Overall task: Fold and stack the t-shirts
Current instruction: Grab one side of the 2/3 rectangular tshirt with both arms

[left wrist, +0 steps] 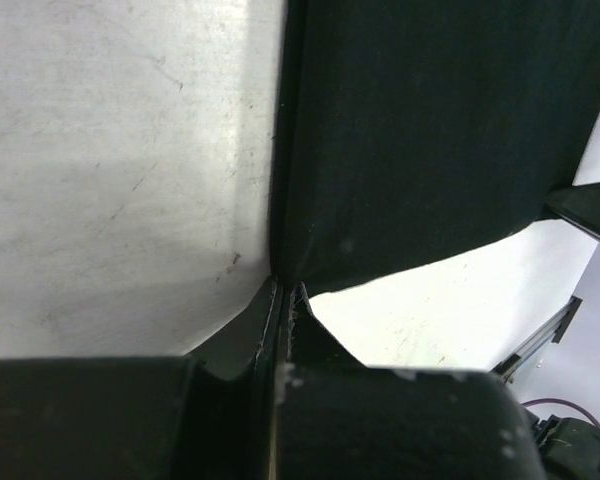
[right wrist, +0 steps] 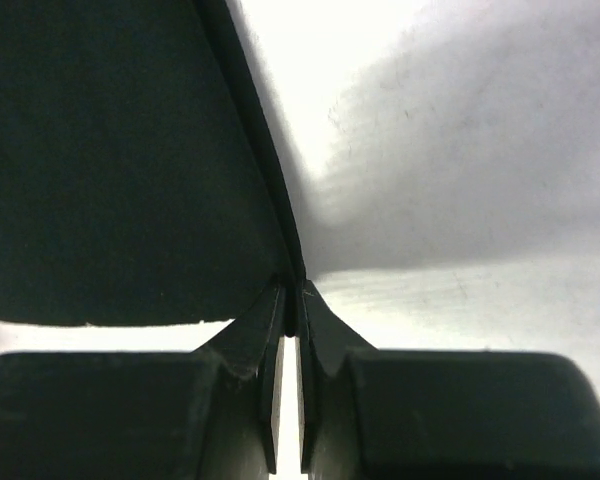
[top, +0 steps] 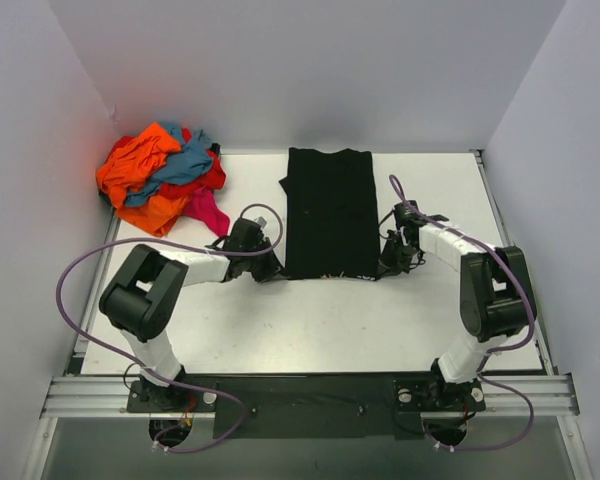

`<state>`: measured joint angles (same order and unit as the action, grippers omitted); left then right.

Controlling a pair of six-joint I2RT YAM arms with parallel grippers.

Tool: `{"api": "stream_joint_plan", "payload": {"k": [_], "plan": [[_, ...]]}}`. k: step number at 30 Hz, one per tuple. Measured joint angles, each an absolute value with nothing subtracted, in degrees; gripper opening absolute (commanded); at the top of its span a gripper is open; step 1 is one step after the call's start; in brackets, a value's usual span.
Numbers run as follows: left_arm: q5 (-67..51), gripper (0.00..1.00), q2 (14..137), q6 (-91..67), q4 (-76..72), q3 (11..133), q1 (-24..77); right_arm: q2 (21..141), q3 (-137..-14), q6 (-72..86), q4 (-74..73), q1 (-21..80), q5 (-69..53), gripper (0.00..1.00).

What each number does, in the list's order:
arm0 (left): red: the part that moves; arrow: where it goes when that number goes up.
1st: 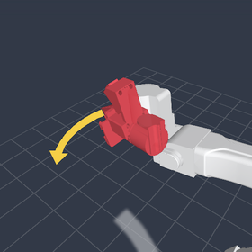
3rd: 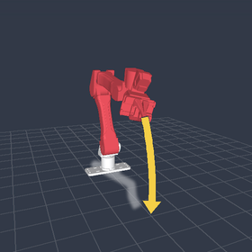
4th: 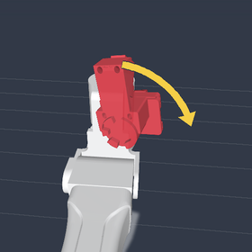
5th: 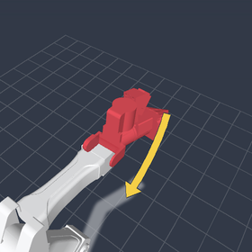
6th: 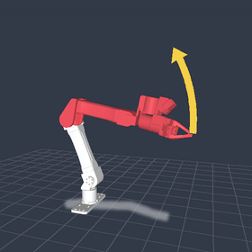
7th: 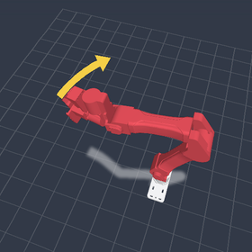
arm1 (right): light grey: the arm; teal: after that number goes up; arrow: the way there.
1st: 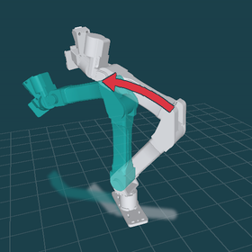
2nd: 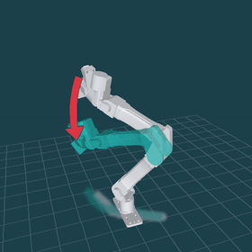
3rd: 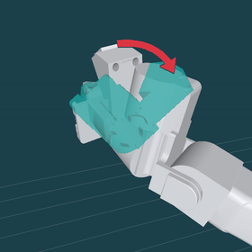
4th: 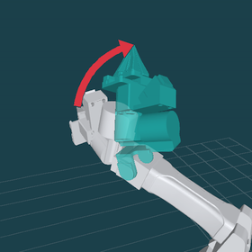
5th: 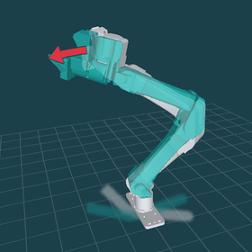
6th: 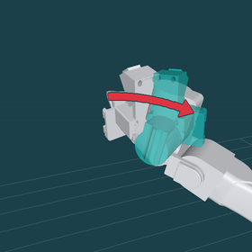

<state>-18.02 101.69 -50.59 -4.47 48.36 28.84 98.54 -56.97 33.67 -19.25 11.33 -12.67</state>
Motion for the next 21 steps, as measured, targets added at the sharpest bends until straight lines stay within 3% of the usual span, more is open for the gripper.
{"api": "stream_joint_plan", "payload": {"k": [6, 21], "plan": [[-15.53, 0.00, 95.11, -48.45, 0.95, 47.20, 30.26, 88.64, -53.45, 33.06, -20.97, 11.75, -12.67, 0.00], [-10.90, 0.00, 61.08, -50.37, 17.76, 35.29, 40.10, 60.58, -45.91, 35.07, -33.93, 16.99, -14.87, 0.00]]}}
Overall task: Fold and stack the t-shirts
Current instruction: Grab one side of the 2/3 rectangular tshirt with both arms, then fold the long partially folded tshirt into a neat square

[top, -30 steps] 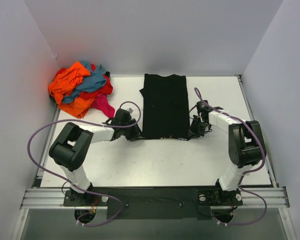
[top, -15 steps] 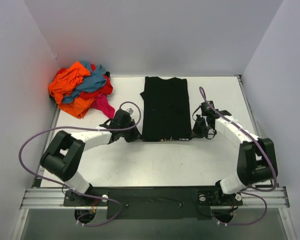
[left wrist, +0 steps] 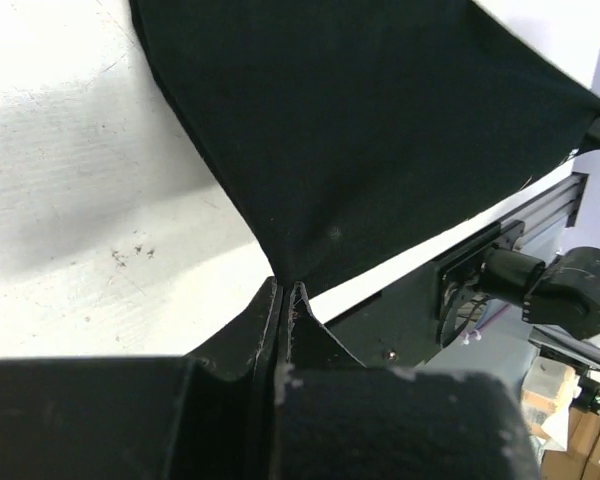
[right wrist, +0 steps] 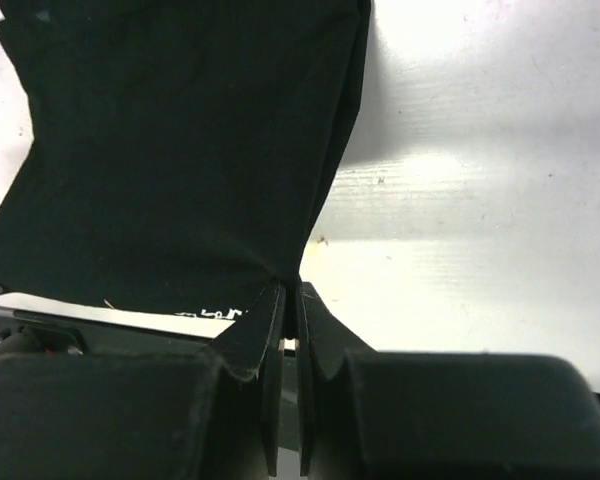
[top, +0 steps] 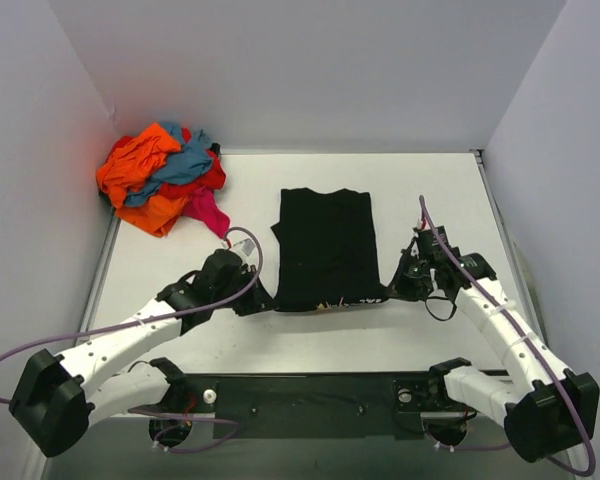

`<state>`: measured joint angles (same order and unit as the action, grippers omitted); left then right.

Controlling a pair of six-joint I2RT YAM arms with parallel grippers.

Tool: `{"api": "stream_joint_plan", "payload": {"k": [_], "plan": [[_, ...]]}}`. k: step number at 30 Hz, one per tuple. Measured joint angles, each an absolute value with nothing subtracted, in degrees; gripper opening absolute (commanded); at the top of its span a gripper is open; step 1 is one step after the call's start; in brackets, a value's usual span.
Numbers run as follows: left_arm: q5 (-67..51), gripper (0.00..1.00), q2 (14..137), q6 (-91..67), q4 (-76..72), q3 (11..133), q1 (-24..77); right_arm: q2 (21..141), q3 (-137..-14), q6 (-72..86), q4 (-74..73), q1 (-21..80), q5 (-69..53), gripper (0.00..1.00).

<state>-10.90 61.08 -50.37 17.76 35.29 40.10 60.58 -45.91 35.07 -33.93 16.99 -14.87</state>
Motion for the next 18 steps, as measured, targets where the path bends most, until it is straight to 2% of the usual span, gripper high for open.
{"api": "stream_joint_plan", "payload": {"k": [6, 18], "plan": [[-11.11, 0.00, 59.90, -50.43, 20.45, 37.91, 38.96, 62.11, -50.09, 34.74, -37.06, 15.62, -16.05, 0.00], [-14.22, 0.00, 80.90, -45.21, 14.96, 57.25, 25.61, 91.83, -76.49, 31.38, -35.73, 8.84, -19.25, 0.00]]}}
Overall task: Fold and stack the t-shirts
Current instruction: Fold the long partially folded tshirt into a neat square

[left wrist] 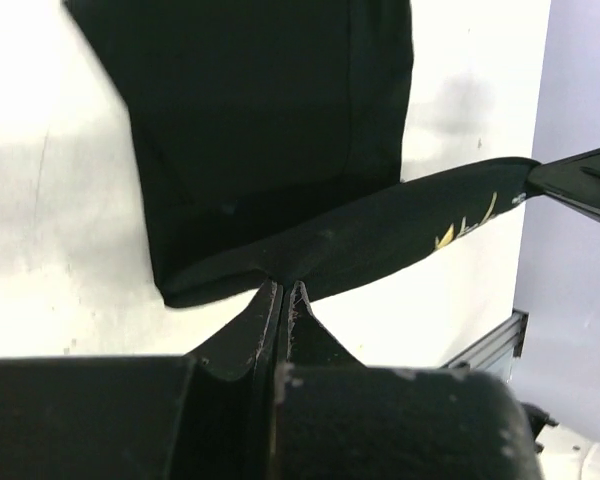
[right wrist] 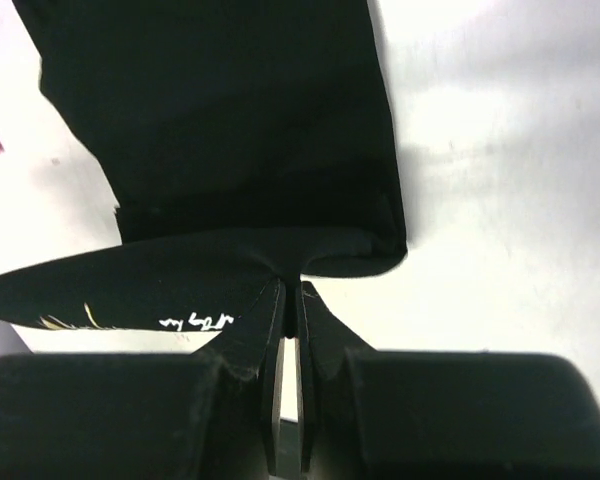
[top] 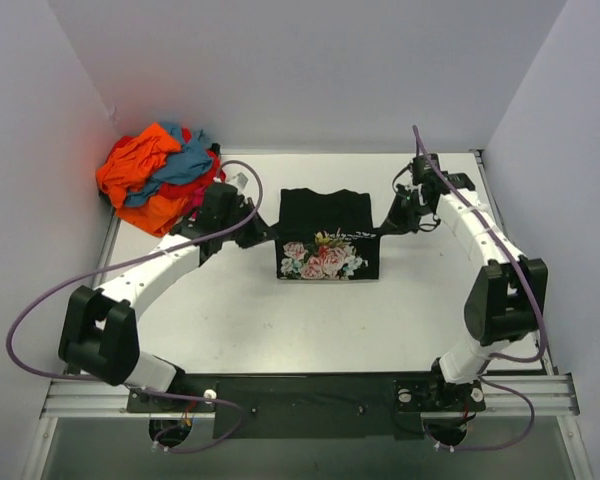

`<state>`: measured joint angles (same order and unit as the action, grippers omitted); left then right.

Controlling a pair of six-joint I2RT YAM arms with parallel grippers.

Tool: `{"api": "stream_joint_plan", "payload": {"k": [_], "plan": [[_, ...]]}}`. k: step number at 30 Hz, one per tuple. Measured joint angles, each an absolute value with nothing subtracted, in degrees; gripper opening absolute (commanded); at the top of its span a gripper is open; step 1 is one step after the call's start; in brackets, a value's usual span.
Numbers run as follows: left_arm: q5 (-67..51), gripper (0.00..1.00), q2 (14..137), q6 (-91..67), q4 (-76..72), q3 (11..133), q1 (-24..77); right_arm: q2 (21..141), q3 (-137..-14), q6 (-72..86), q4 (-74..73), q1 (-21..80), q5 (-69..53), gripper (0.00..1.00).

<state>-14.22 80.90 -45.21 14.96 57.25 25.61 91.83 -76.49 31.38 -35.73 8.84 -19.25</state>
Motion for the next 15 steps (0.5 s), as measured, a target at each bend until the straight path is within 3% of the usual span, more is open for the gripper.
{"api": "stream_joint_plan", "payload": {"k": [15], "plan": [[-14.39, 0.00, 104.92, -42.96, 11.44, 78.50, 20.64, 117.99, -103.50, 31.92, -35.46, 6.57, -20.97, 0.00]]}}
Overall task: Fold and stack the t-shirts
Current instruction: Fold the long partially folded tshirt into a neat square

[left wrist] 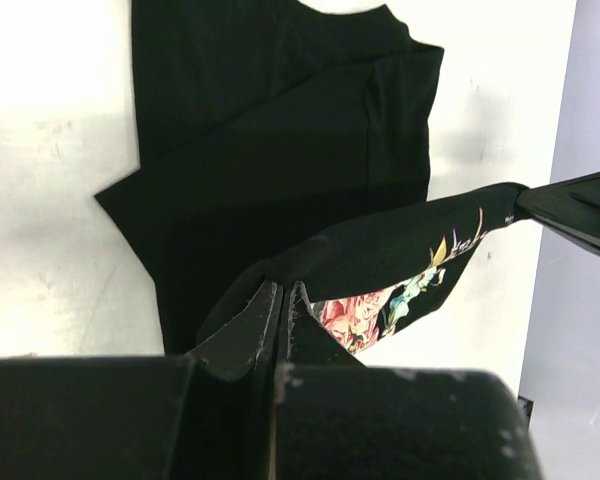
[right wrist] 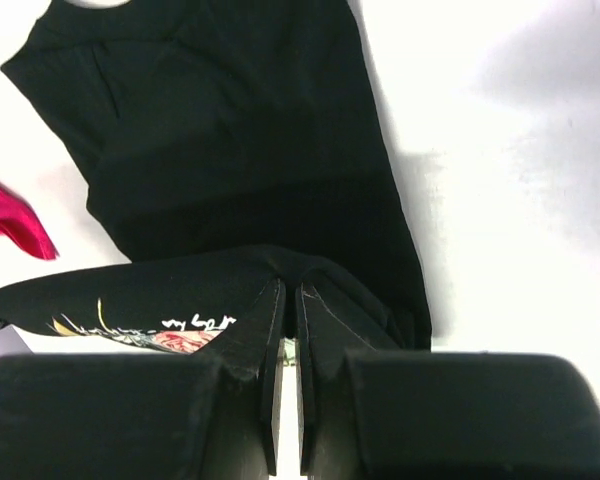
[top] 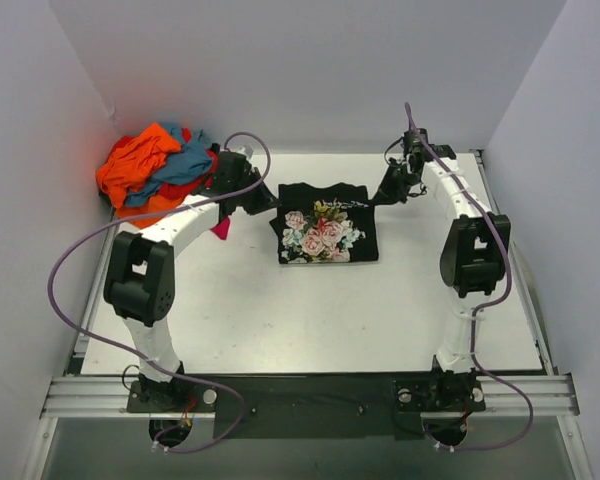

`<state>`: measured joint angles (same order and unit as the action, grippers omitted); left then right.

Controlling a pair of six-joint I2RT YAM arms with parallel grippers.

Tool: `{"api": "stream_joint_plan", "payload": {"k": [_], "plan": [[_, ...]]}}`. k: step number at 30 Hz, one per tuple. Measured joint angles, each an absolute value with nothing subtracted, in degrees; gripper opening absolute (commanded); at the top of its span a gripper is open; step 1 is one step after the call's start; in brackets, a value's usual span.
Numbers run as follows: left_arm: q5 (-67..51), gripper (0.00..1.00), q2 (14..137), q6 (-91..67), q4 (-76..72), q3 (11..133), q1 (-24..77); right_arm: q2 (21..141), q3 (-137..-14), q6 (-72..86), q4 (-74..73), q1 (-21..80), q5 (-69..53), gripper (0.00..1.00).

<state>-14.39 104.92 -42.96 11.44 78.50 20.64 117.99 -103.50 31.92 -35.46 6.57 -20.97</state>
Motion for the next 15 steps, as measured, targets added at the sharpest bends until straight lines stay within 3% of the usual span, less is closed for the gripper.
{"api": "stream_joint_plan", "payload": {"k": [15], "plan": [[-17.41, 0.00, 119.59, -43.44, 10.20, 91.92, 16.67, 132.33, -121.80, 32.88, -35.64, 5.54, -24.62, 0.00]]}}
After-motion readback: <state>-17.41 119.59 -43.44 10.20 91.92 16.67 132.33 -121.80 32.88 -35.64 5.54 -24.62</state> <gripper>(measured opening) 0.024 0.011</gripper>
